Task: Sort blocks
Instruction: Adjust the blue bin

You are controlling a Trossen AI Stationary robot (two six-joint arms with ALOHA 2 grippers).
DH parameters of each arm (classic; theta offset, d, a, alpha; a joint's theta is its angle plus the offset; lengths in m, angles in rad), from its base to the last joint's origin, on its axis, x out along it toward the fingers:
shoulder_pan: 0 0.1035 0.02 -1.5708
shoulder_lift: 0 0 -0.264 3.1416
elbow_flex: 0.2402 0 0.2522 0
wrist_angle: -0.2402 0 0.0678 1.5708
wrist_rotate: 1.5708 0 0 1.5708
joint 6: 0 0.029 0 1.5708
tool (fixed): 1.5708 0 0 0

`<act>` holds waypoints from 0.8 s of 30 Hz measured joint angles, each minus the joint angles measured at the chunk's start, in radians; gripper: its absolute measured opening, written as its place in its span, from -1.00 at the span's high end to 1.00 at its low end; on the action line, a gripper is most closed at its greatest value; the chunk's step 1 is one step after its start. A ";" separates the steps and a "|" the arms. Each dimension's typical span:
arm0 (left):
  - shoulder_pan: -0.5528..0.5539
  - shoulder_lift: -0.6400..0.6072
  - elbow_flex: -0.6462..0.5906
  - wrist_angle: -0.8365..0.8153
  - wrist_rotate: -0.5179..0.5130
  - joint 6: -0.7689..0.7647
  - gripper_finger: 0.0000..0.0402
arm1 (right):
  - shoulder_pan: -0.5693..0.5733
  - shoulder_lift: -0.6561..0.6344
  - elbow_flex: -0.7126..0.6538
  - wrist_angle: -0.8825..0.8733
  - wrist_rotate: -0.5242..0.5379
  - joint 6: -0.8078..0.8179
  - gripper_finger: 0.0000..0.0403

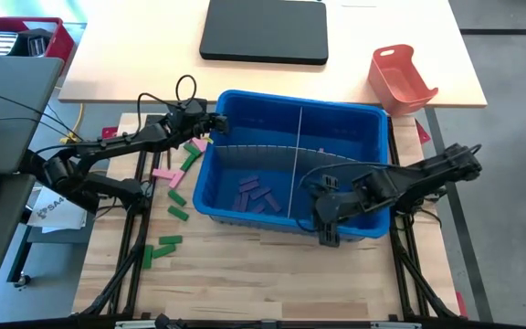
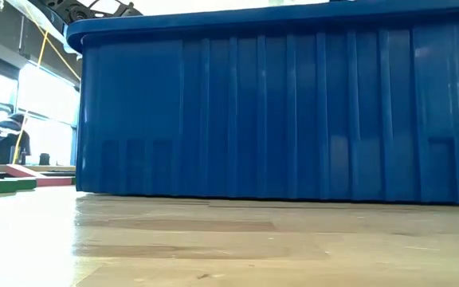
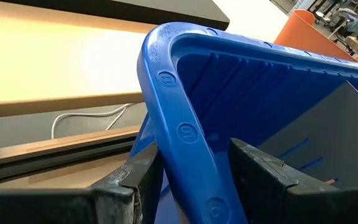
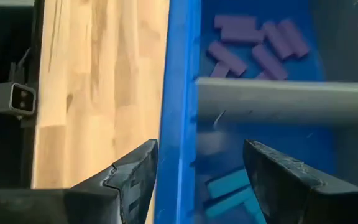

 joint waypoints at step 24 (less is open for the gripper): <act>-0.039 -0.002 0.002 0.022 0.004 -0.041 0.32 | 0.023 0.101 -0.191 0.009 0.026 0.039 0.10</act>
